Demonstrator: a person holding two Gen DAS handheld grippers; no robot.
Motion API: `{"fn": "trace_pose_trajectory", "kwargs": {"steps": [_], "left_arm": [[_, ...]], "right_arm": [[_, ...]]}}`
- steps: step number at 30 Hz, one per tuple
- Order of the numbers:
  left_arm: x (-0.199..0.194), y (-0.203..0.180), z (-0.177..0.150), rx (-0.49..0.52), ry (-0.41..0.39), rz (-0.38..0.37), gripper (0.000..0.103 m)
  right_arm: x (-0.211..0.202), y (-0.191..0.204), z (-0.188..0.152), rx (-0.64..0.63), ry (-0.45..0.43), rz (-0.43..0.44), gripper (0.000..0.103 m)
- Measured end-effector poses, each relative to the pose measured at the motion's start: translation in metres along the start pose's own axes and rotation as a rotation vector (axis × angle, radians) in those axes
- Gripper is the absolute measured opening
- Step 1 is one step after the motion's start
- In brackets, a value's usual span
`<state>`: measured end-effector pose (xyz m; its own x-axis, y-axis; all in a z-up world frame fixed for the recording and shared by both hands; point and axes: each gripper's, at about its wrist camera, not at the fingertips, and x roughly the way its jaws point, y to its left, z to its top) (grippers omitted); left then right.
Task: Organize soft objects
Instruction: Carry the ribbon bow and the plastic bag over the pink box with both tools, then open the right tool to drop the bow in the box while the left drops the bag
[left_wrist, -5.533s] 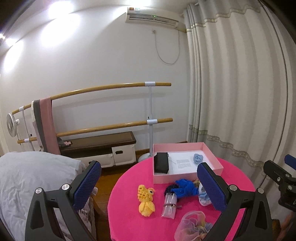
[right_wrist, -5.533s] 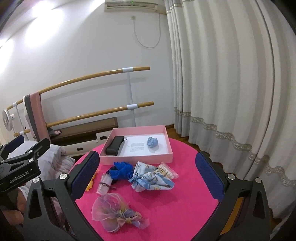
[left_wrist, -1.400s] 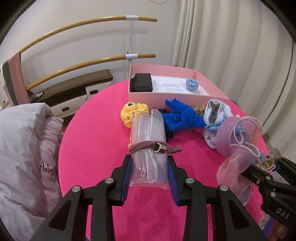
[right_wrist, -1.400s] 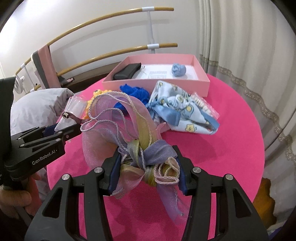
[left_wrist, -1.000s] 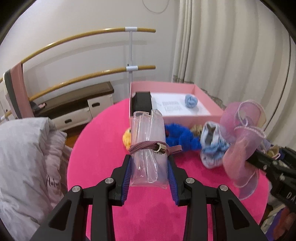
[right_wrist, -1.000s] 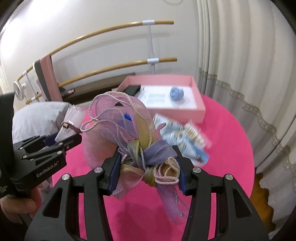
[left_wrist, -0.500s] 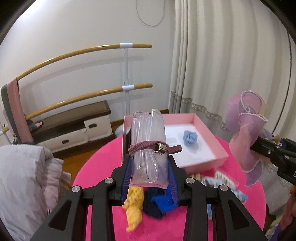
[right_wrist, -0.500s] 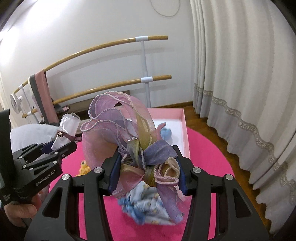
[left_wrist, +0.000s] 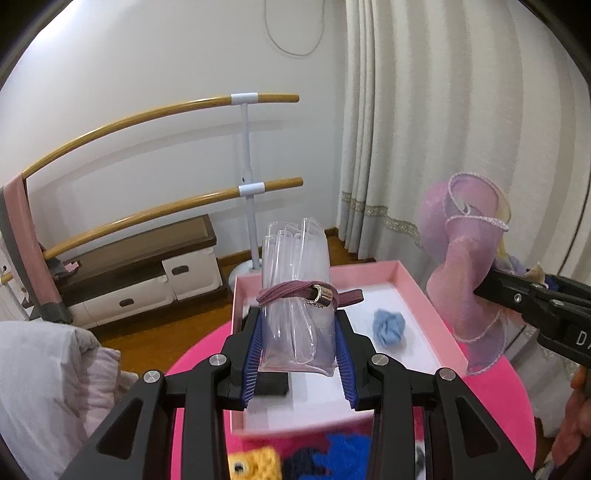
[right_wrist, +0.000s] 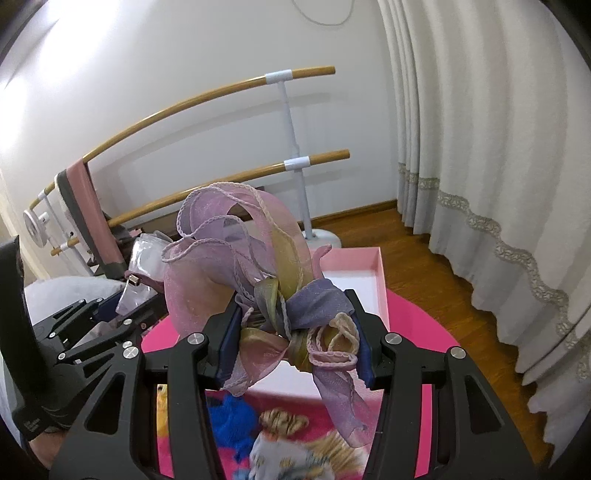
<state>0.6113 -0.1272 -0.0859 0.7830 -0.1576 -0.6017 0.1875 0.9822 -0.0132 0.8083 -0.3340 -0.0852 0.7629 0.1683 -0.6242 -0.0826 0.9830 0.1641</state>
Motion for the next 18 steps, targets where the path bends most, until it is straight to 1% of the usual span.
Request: {"fn": "trace_pose_trajectory", "kwargs": {"steps": [5,11,18], "left_arm": [[0.049,0.003,0.033,-0.019,0.006,0.0,0.034],[0.104,0.003,0.062,-0.038,0.025,0.001,0.034],[0.172,0.004,0.086,-0.063,0.085,-0.012,0.034]], "right_arm": [[0.029,-0.011,0.021,0.022,0.028,-0.012,0.048],[0.066,-0.03,0.043,0.068,0.07,-0.026,0.048],[0.104,-0.053,0.047,0.124,0.141,-0.054,0.048]]}}
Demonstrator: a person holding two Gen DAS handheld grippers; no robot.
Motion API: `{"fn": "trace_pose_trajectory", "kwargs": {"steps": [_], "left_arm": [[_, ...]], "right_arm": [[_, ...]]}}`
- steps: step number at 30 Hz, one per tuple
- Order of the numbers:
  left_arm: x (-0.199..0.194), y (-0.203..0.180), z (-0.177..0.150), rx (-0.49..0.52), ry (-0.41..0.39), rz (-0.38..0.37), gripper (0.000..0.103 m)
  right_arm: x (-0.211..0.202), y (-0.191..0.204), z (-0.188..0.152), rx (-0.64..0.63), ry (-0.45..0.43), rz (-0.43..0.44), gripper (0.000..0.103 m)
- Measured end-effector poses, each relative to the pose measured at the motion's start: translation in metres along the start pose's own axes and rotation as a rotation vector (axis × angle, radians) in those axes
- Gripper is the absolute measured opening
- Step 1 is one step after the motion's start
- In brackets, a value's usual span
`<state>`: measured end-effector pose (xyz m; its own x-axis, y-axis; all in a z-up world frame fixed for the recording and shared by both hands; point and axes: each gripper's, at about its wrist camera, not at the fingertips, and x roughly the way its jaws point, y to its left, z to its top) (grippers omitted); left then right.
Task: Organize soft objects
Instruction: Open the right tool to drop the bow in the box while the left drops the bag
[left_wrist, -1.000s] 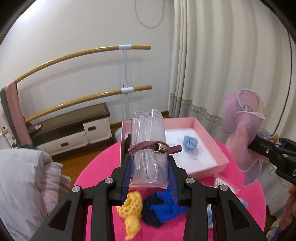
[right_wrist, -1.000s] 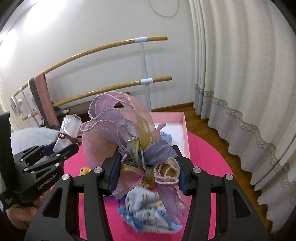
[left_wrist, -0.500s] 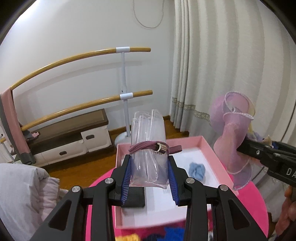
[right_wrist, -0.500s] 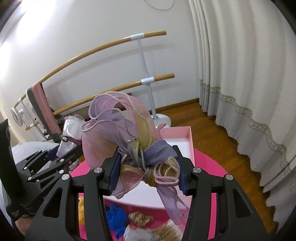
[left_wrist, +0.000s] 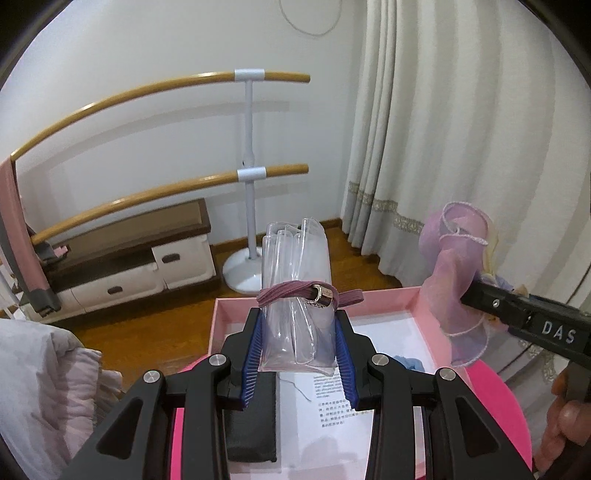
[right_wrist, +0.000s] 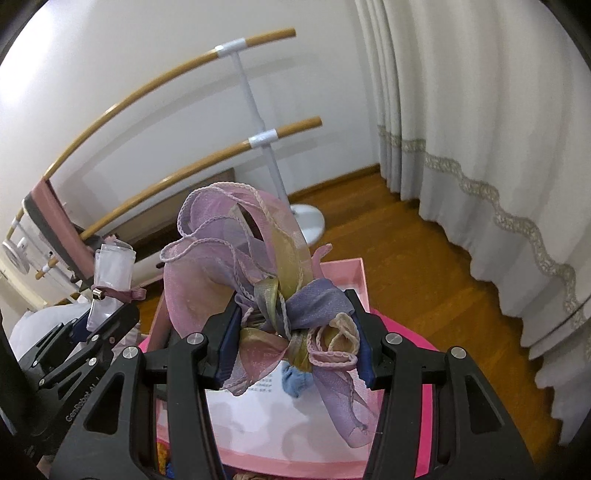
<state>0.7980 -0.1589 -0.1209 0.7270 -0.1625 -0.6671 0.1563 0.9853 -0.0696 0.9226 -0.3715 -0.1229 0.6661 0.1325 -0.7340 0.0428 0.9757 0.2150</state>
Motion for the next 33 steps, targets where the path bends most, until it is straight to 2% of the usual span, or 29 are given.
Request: {"fn": "trace_pose_trajectory", "kwargs": {"steps": [10,12,13,14,15,16,17,18,20,21,25,33], "left_arm": [[0.119,0.007,0.052,-0.025,0.156,-0.069,0.035],[0.136,0.005,0.06,-0.016,0.182,-0.08,0.038],[0.146,0.005,0.067,-0.004,0.192,-0.077,0.043],[0.152,0.006,0.072,0.004,0.195,-0.07,0.057],[0.157,0.006,0.077,0.004,0.189,-0.056,0.066],[0.16,0.008,0.082,-0.003,0.168,-0.033,0.082],[0.16,0.012,0.087,-0.012,0.136,-0.012,0.092],[0.161,0.016,0.093,-0.021,0.111,0.0,0.094],[0.162,0.021,0.1,-0.029,0.098,0.005,0.096],[0.164,0.024,0.104,-0.03,0.094,0.01,0.097],[0.164,0.033,0.124,-0.027,0.053,0.05,0.102],[0.134,0.033,0.143,0.008,-0.038,0.108,0.102]], "right_arm": [[0.053,-0.014,0.007,0.042,0.11,-0.029,0.049],[0.06,-0.016,0.006,0.055,0.126,-0.034,0.053],[0.064,-0.017,0.006,0.063,0.134,-0.039,0.056],[0.066,-0.019,0.005,0.071,0.139,-0.039,0.061],[0.069,-0.021,0.004,0.082,0.144,-0.033,0.064],[0.07,-0.024,0.002,0.09,0.149,-0.028,0.065],[0.071,-0.025,0.003,0.096,0.15,-0.022,0.071],[0.071,-0.025,0.002,0.103,0.147,-0.018,0.076],[0.066,-0.026,0.0,0.108,0.13,-0.005,0.1],[0.061,-0.027,-0.001,0.116,0.116,0.005,0.103],[0.045,-0.029,-0.001,0.152,0.092,0.034,0.103],[-0.018,-0.014,-0.011,0.116,0.014,0.029,0.103]]}}
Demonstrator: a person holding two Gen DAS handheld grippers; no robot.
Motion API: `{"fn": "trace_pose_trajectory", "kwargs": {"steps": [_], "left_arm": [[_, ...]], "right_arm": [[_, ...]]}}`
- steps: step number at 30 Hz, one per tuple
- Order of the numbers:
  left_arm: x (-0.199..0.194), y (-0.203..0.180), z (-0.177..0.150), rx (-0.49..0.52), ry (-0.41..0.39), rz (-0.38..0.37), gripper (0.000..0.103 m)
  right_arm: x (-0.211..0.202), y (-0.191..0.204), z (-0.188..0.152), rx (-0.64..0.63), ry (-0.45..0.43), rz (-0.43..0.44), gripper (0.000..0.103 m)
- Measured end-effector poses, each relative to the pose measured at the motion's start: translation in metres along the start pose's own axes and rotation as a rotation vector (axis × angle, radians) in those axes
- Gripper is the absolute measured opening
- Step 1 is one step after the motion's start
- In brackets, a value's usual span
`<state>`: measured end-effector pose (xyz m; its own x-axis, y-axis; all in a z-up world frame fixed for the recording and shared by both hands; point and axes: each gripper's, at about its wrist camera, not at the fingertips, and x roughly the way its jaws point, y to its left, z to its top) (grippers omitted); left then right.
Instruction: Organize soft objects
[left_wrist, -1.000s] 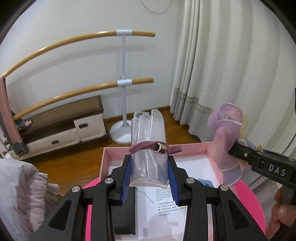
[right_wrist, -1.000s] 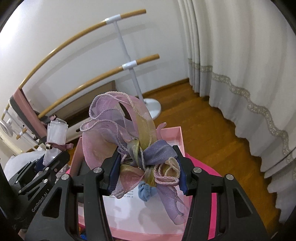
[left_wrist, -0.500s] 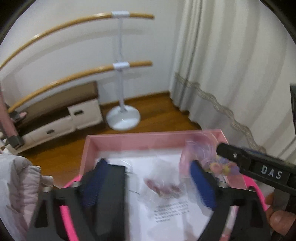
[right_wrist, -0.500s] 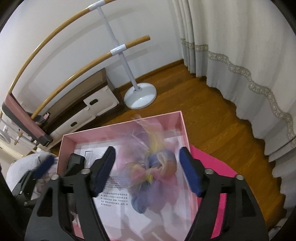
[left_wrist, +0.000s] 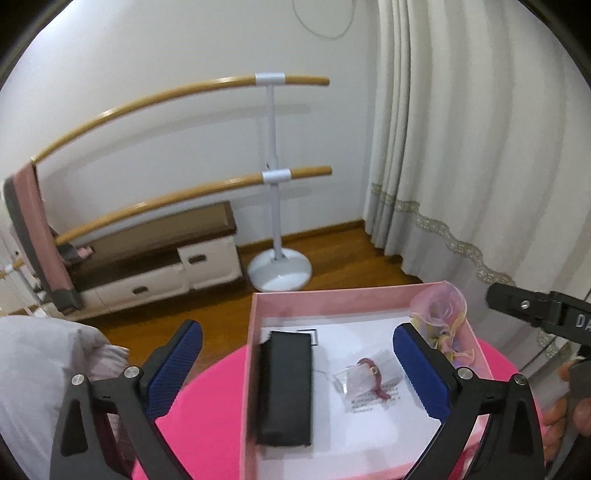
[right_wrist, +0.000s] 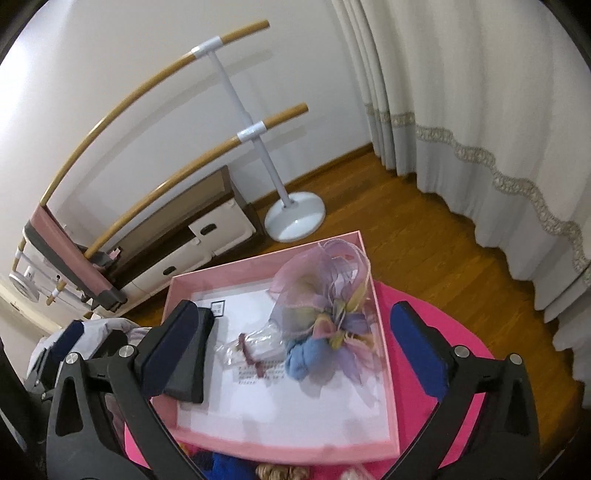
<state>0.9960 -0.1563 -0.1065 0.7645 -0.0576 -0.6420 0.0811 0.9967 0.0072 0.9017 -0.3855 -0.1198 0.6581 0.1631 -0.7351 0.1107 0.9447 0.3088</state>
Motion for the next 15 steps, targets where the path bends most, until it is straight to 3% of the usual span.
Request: {"fn": "trace_pose_trajectory", "kwargs": {"steps": [7,15], "left_arm": [[-0.043,-0.001,-0.004,0.002,-0.087,0.002,0.103],[-0.11,0.02,-0.052,-0.011,-0.17,-0.006,0.103]], "right_arm": [[-0.077,0.017,-0.03,-0.043,-0.121,0.004,0.103],[-0.145,0.03,-0.083,-0.098,-0.223,-0.023,0.103]]}}
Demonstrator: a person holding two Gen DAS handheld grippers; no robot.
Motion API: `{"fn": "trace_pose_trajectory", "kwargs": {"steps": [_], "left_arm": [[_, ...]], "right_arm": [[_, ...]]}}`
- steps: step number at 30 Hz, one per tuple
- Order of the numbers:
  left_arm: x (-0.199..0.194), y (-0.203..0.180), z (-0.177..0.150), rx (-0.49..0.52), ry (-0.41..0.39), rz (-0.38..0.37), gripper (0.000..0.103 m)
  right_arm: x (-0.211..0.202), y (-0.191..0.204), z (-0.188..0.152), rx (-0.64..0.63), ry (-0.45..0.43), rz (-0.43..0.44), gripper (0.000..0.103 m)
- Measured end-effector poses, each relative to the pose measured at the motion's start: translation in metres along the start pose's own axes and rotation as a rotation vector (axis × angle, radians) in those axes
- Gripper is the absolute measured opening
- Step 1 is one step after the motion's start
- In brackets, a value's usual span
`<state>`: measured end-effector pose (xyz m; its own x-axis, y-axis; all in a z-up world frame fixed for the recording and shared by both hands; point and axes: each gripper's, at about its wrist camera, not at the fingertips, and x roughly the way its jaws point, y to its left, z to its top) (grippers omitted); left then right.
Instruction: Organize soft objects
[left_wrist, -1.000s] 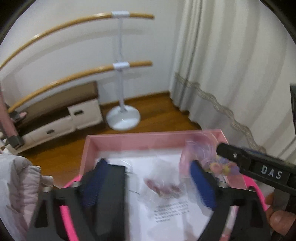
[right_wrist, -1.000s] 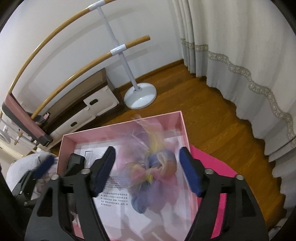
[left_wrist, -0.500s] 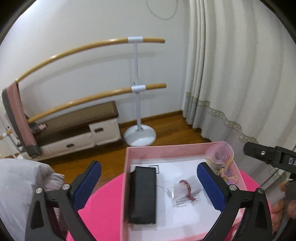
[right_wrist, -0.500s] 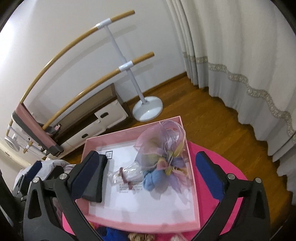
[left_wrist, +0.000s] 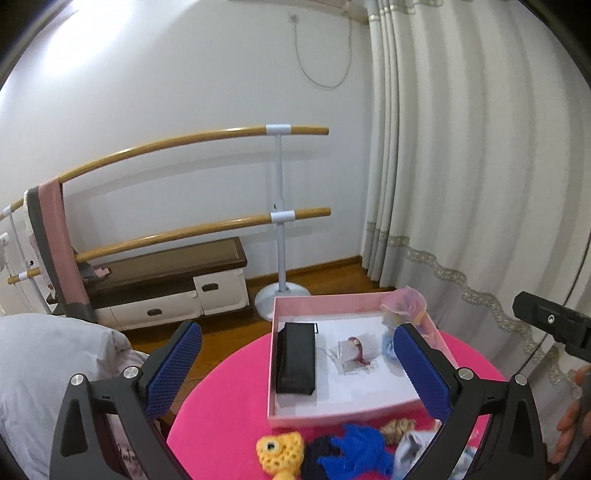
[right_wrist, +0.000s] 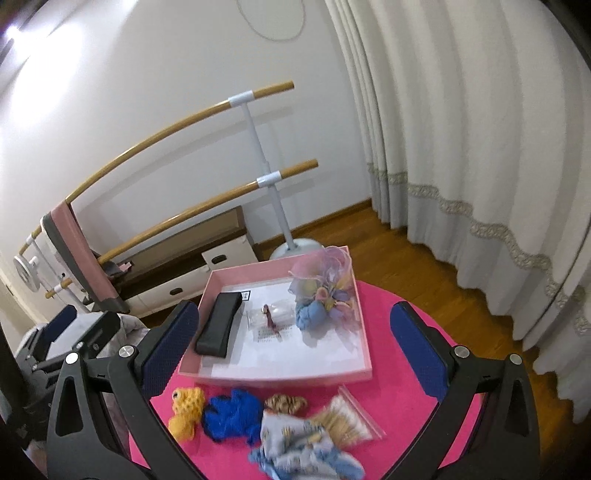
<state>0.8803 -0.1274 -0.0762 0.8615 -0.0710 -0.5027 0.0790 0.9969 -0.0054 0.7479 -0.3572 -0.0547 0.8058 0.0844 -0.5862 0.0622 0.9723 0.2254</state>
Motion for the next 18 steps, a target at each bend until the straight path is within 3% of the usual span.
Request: {"fn": "trace_pose_trajectory", "kwargs": {"steps": [4,9,18], "left_arm": [[-0.067,0.007,-0.048,0.012,-0.034,0.006,0.103],[-0.089,0.004,-0.081,0.009,-0.058,0.025,0.103],[-0.134,-0.002,-0.14,0.0,-0.028,0.033,0.103]], "right_arm": [[-0.032,0.008,-0.02,-0.033,-0.05,-0.036,0.103],[-0.066,0.02,-0.045,-0.072,-0.11,-0.1,0.103],[-0.112,0.037,-0.091,-0.127,-0.173,-0.174,0.103]]}}
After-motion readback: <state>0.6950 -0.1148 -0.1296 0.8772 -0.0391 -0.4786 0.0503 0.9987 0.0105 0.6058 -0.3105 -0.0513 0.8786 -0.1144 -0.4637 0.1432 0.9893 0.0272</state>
